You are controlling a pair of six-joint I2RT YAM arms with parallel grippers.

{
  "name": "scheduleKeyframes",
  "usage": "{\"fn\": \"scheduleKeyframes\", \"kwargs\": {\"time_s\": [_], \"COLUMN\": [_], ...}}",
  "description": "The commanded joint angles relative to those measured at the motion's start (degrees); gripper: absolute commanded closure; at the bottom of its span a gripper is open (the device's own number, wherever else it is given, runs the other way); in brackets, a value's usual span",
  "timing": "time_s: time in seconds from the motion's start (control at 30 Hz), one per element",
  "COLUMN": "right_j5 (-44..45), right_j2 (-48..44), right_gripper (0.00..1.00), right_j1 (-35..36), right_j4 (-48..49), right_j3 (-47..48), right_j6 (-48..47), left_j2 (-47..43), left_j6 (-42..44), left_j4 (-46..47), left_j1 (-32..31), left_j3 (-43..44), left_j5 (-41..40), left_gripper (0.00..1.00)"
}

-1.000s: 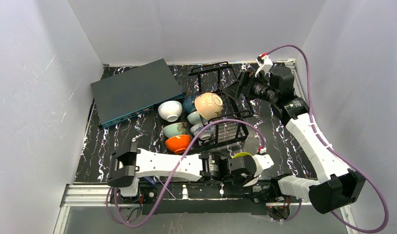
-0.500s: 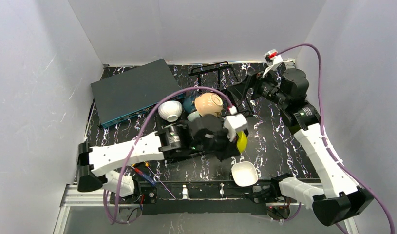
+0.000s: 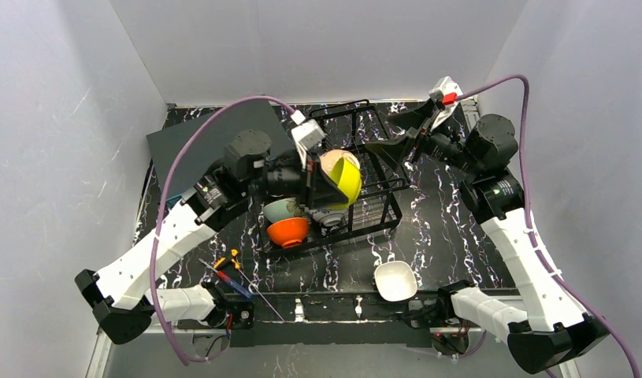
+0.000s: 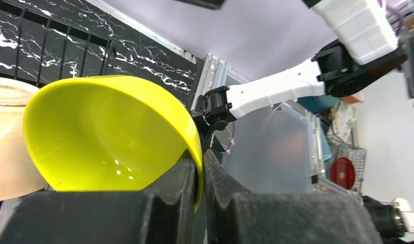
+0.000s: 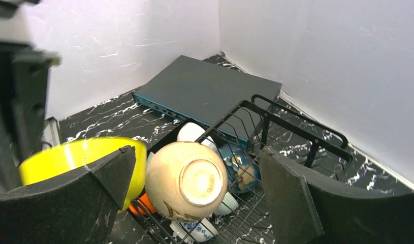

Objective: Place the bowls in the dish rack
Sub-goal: Pick up the bowl from the center of the board.

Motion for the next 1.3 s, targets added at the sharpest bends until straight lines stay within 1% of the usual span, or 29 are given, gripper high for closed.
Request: {"fn": "scheduleKeyframes", "kwargs": {"time_s": [0.0,0.17,0.2,0.4,0.47,0.57,0.7,0.83,0.93,1.03,1.07,1.13,1.27], "right_j5": [-7.93,-15.92,-17.18,-23.79,-24.80,-27.67,-29.37,-30.44,-30.45,-30.81,-30.87,-30.92,-30.01], "right_j2": [-0.30,-0.43,-0.53,-0.80,-1.25,-1.48,-0.33,1.46,3.36,5.55,6.17,6.96,8.02], "right_gripper": [0.01,0.01,0.01,0.01,0.01,0.01,0.01,0.01,0.01,0.01,0.01,0.01,0.01], "right_j1": [-0.15,-0.13,-0.06,0.09,0.27,0.80,2.72,7.36,11.80,14.89,15.75,17.05,19.85], "right_j4": [6.78,10.96,11.79,17.27,18.92,21.27,21.19,17.36,11.72,7.08,6.48,5.78,4.70], "right_j3": [-0.51,-2.79,-3.27,-7.09,-8.56,-10.02,-9.30,-7.04,-4.43,-2.01,-1.44,-0.97,-0.65], "right_j6": [-3.06,-6.41,-7.30,-12.69,-14.82,-18.28,-22.06,-28.61,-35.13,-39.06,-39.71,-41.20,-44.43], "left_j2": [-2.08,-0.94,-0.47,0.28,0.42,0.14,-0.89,-1.86,-3.13,-5.00,-5.71,-7.38,-11.36], "left_j6": [-7.79,-18.55,-19.80,-18.49,-15.66,-10.85,-3.98,-0.53,4.86,12.61,16.17,20.66,24.01], "left_j4": [6.89,18.08,18.90,18.66,17.95,14.09,9.77,7.53,3.05,-4.33,-6.95,-11.12,-12.29], "left_j1": [8.53,19.02,20.48,27.54,28.50,28.81,28.95,28.99,29.03,28.93,28.95,28.99,29.03], "left_j3": [1.72,0.02,0.11,0.52,0.68,1.14,0.70,0.34,0.28,0.13,0.11,-0.58,-3.90], "left_j5": [15.96,28.18,30.65,38.18,40.94,43.40,44.35,46.97,47.83,45.96,45.31,44.86,43.88], "left_gripper": [1.00,1.00,1.00,1.00,1.00,1.00,1.00,1.00,1.00,1.00,1.00,1.00,1.00]}}
